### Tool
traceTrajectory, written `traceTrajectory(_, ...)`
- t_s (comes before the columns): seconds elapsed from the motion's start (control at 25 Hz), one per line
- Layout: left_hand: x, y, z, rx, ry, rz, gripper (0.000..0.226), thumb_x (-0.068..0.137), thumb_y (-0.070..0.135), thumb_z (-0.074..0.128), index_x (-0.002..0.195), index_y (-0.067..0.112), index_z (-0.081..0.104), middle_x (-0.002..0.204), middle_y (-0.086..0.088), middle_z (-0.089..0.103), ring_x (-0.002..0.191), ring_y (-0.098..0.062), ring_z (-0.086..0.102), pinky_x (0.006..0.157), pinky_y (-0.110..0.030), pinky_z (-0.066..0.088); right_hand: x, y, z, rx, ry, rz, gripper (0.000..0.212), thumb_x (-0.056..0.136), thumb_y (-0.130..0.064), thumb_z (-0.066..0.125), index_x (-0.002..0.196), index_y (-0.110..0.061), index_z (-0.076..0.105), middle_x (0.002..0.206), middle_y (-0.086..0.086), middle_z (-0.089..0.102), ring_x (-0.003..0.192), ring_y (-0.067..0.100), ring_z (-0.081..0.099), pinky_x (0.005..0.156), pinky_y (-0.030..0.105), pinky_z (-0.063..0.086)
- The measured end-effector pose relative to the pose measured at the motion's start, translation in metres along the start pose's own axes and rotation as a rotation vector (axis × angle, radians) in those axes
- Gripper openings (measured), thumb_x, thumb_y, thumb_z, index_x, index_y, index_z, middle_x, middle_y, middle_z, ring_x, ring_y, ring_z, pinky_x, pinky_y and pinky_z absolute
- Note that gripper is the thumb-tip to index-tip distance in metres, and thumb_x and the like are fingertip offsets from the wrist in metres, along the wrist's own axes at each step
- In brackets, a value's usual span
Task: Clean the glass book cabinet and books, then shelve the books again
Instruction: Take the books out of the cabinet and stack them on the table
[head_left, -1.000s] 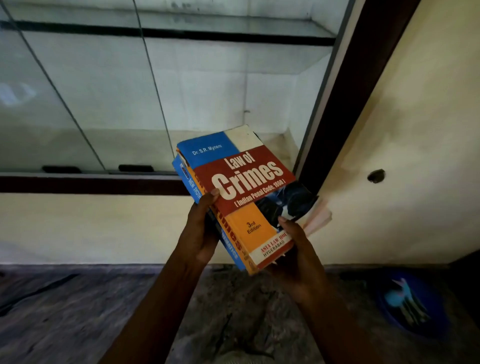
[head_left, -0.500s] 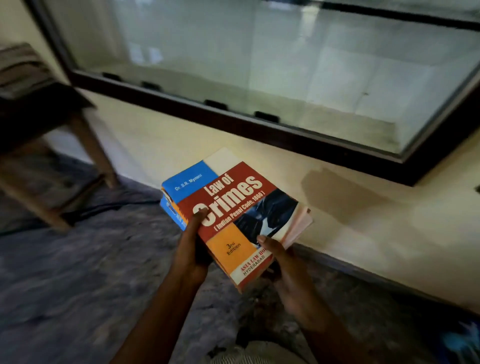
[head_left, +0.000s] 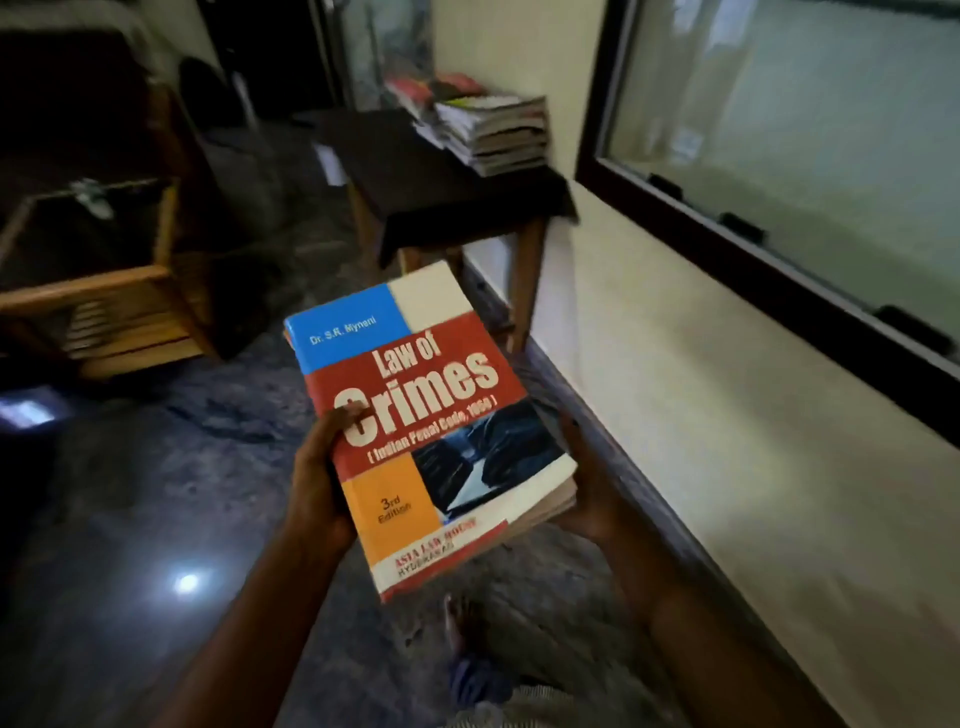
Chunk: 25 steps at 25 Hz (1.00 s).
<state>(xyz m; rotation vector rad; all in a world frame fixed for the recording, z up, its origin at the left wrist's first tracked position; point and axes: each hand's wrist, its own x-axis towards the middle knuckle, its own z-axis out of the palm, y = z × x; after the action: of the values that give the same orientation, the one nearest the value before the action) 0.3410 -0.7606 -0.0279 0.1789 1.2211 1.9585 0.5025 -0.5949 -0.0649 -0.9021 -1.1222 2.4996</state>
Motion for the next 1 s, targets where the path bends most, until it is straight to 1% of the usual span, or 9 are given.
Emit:
traceTrajectory(0.04, 0.012, 0.008, -0.011, 0.009, 0.028, 0.001, 0.040, 0.069, 0.025, 0.066, 0.108, 0.016, 0.056, 0.083, -0.006, 0.072, 0.068, -0.020, 0.069, 0.056, -0.034, 0.058, 0.032, -0.011, 0.012, -0.035, -0.070, -0.008, 0.036, 0.089, -0.044, 0.054, 0.096, -0.013, 0.069, 0.098, 0.009, 0.072, 0.078, 0.007, 0.070, 0.066, 0.021, 0.056)
traceTrajectory(0.08, 0.024, 0.016, -0.021, 0.038, 0.072, -0.007, 0.053, 0.062, 0.033, 0.074, 0.109, 0.016, 0.056, 0.085, -0.007, 0.072, 0.069, -0.021, 0.069, 0.056, -0.034, 0.057, 0.059, -0.020, 0.027, -0.093, -0.117, 0.024, 0.042, 0.094, -0.040, 0.041, 0.086, -0.014, 0.072, 0.088, 0.007, 0.074, 0.076, 0.008, 0.070, 0.062, 0.019, 0.055)
traceTrajectory(0.2, 0.067, 0.045, -0.056, 0.142, 0.228, -0.010, 0.100, 0.024, 0.050, 0.089, 0.112, 0.017, 0.056, 0.092, -0.010, 0.073, 0.076, -0.024, 0.070, 0.060, -0.037, 0.057, 0.145, -0.034, 0.074, -0.220, -0.291, 0.179, 0.068, 0.080, -0.067, 0.042, 0.123, -0.017, 0.060, 0.121, 0.014, 0.062, 0.113, 0.029, 0.059, 0.086, 0.037, 0.053)
traceTrajectory(0.28, 0.098, 0.064, -0.075, 0.157, 0.282, -0.001, 0.099, 0.026, 0.049, 0.089, 0.114, 0.018, 0.055, 0.093, -0.009, 0.073, 0.079, -0.025, 0.070, 0.065, -0.039, 0.057, 0.198, -0.043, 0.098, -0.239, -0.369, 0.263, 0.087, 0.064, -0.072, 0.060, 0.132, -0.019, 0.050, 0.126, 0.015, 0.059, 0.117, 0.031, 0.056, 0.090, 0.043, 0.050)
traceTrajectory(0.48, 0.172, 0.116, -0.109, 0.096, 0.384, 0.004, 0.086, 0.040, 0.043, 0.081, 0.117, 0.018, 0.054, 0.096, -0.009, 0.072, 0.081, -0.025, 0.070, 0.073, -0.042, 0.055, 0.291, -0.070, 0.170, -0.535, -0.529, 0.222, 0.080, 0.060, -0.063, 0.068, 0.127, -0.021, 0.053, 0.115, -0.002, 0.067, 0.109, 0.014, 0.062, 0.090, 0.027, 0.051)
traceTrajectory(0.6, 0.232, 0.149, -0.131, 0.103, 0.396, 0.012, 0.086, 0.036, 0.044, 0.082, 0.114, 0.020, 0.055, 0.095, -0.009, 0.073, 0.079, -0.024, 0.071, 0.065, -0.039, 0.056, 0.356, -0.082, 0.209, -0.635, -0.491, 0.203, 0.072, 0.059, -0.048, 0.073, 0.122, -0.019, 0.054, 0.104, -0.002, 0.071, 0.094, 0.013, 0.068, 0.075, 0.024, 0.056)
traceTrajectory(0.68, 0.279, 0.175, -0.151, 0.095, 0.375, 0.000, 0.091, 0.034, 0.045, 0.085, 0.116, 0.019, 0.054, 0.098, -0.010, 0.072, 0.081, -0.026, 0.071, 0.064, -0.040, 0.057, 0.400, -0.093, 0.238, -0.653, -0.448, 0.183, 0.074, 0.057, -0.041, 0.076, 0.124, -0.017, 0.054, 0.103, 0.004, 0.071, 0.092, 0.019, 0.069, 0.078, 0.032, 0.056)
traceTrajectory(0.88, 0.411, 0.259, -0.187, 0.027, 0.220, -0.045, 0.106, 0.024, 0.050, 0.091, 0.118, 0.016, 0.055, 0.100, -0.014, 0.071, 0.083, -0.028, 0.070, 0.065, -0.040, 0.058, 0.504, -0.137, 0.310, -0.591, -0.244, 0.049, 0.058, 0.059, -0.032, 0.079, 0.111, -0.013, 0.061, 0.080, 0.010, 0.071, 0.074, 0.013, 0.070, 0.070, 0.024, 0.056)
traceTrajectory(1.0, 0.499, 0.314, -0.192, 0.049, 0.109, -0.037, 0.074, 0.051, 0.055, 0.081, 0.108, 0.013, 0.057, 0.082, -0.011, 0.073, 0.064, -0.021, 0.070, 0.055, -0.033, 0.058, 0.560, -0.158, 0.341, -0.505, -0.099, 0.005, 0.061, 0.055, -0.032, 0.078, 0.111, -0.017, 0.058, 0.091, 0.004, 0.073, 0.084, 0.021, 0.071, 0.077, 0.036, 0.057)
